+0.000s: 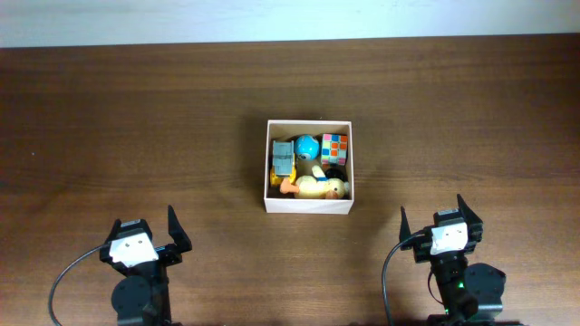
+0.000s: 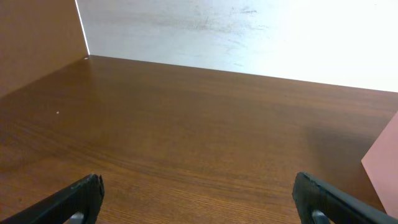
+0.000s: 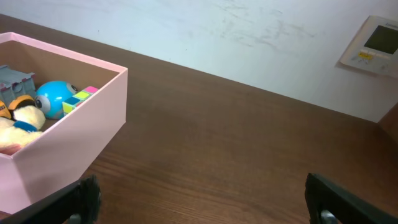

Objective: Pack container

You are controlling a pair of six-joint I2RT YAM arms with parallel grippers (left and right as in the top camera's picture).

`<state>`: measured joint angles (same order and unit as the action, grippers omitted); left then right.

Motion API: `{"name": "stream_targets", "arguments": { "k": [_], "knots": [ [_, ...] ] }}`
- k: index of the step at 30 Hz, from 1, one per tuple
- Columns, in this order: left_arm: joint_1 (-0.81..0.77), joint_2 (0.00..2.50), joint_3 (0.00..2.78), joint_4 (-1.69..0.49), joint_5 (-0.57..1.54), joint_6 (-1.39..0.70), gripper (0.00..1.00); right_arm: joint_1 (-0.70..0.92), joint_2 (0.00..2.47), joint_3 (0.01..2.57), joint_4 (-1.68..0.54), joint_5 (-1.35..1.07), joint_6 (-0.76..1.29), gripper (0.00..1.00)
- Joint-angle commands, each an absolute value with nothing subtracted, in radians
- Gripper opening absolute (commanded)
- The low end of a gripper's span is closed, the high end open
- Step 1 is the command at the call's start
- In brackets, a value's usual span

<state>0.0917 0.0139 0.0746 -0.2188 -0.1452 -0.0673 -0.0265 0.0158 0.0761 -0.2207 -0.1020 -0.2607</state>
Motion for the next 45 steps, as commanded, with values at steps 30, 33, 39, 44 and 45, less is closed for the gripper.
{"name": "stream_targets", "arguments": {
  "k": [30, 33, 39, 44, 45],
  "knots": [
    [0.088, 0.005, 0.068, -0.214, -0.134, -0.052, 0.99, -0.033, 0.006, 0.067, -0.218, -0.146, -0.245, 0.99],
    [0.088, 0.005, 0.068, -0.214, -0.134, -0.051, 0.99, -0.033, 0.006, 0.067, -0.218, -0.146, -0.245, 0.99],
    [0.088, 0.005, 0.068, -0.214, -0.134, -0.051, 0.99, -0.033, 0.006, 0.067, -0.218, -0.146, -0.246, 0.99],
    [0.088, 0.005, 0.068, -0.214, -0.134, -0.051, 0.99, -0.033, 0.006, 0.067, -0.218, -0.146, -0.245, 0.99],
    [0.088, 0.005, 0.068, -0.214, -0.135, -0.051, 0.99, -0.033, 0.006, 0.067, -0.218, -0.146, -0.246, 0.99]
  ]
}}
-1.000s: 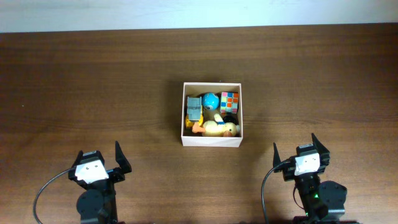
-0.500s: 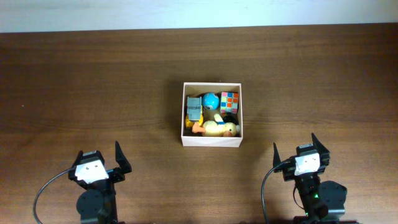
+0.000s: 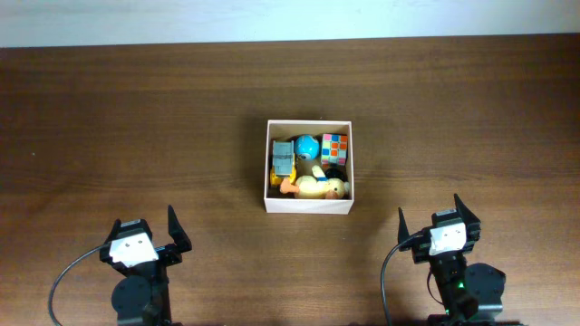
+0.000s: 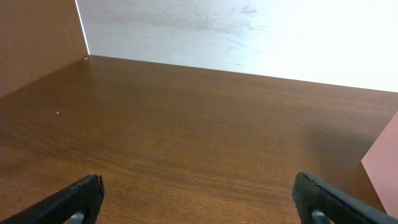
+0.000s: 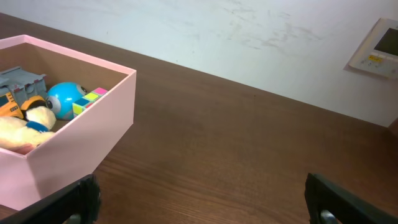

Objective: Pack container

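A pink box (image 3: 309,206) stands in the middle of the wooden table and holds several toys: a grey block (image 3: 284,158), a blue ball (image 3: 306,145), a colourful puzzle cube (image 3: 334,148) and a yellow plush duck (image 3: 319,186). The same box (image 5: 81,149) shows at the left of the right wrist view. My left gripper (image 3: 156,228) rests open near the table's front left, nothing between its fingers. My right gripper (image 3: 430,221) is open at the front right, likewise empty.
A white wall runs along the table's far edge (image 3: 290,40). A wall-mounted control panel (image 5: 376,46) appears in the right wrist view. Bare brown tabletop (image 4: 199,143) lies before the left gripper.
The right gripper has shifted slightly, so the box sits a little further right in its wrist view. The left gripper and the box contents are unchanged.
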You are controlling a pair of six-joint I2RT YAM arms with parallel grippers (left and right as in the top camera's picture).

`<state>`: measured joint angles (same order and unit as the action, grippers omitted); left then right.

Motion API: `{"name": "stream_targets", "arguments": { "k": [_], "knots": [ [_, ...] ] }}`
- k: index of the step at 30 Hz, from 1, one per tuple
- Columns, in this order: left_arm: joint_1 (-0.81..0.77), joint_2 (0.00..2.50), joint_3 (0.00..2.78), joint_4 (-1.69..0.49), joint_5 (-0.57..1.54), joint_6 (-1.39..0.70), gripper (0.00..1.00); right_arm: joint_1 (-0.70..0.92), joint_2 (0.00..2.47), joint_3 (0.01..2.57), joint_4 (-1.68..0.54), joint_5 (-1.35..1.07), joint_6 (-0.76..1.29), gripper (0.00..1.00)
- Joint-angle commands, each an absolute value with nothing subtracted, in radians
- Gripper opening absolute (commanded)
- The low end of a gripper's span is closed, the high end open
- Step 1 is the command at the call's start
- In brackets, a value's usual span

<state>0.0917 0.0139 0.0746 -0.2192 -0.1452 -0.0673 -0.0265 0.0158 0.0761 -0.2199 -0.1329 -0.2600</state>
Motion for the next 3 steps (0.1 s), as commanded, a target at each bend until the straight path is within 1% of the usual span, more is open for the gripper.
{"name": "stream_targets", "arguments": {
  "k": [1, 3],
  "knots": [
    [0.088, 0.005, 0.068, -0.213, -0.134, -0.051, 0.99, -0.033, 0.006, 0.067, -0.218, -0.146, -0.246, 0.99],
    [0.088, 0.005, 0.068, -0.214, -0.134, -0.051, 0.99, -0.033, 0.006, 0.067, -0.218, -0.146, -0.246, 0.99]
  ]
}}
